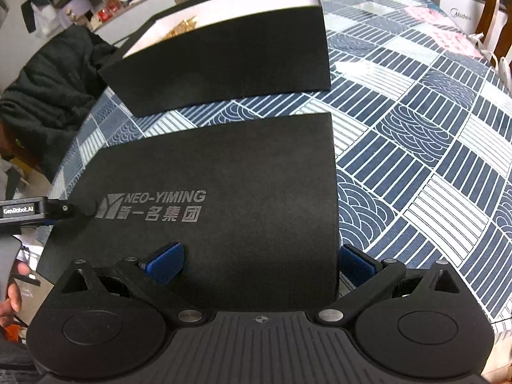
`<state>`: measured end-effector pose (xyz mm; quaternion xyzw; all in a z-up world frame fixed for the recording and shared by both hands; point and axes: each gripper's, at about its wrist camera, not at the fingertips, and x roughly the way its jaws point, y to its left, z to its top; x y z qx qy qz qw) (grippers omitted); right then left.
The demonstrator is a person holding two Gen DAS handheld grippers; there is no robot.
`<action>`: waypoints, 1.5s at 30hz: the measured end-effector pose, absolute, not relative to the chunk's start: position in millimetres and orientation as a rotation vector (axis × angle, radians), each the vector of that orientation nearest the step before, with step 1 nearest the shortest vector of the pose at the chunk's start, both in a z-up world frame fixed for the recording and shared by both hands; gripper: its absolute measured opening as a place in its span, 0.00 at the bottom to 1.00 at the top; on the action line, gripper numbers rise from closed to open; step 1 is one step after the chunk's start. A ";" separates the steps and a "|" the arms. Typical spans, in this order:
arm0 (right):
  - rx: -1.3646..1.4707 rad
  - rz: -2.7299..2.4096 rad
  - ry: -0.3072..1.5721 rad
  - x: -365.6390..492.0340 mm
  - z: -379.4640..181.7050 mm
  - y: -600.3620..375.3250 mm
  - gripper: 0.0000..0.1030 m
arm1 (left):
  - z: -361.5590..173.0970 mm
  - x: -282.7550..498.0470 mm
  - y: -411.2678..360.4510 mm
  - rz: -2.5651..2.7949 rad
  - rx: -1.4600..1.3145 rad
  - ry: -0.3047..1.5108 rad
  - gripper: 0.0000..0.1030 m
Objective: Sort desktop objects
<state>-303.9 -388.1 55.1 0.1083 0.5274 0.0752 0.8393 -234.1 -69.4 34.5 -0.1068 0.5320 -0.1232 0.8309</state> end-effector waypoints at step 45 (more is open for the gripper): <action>0.185 0.113 1.208 -319.6 38.8 -367.8 1.00 | 27.9 -259.0 -68.7 -0.347 -0.044 1.254 1.00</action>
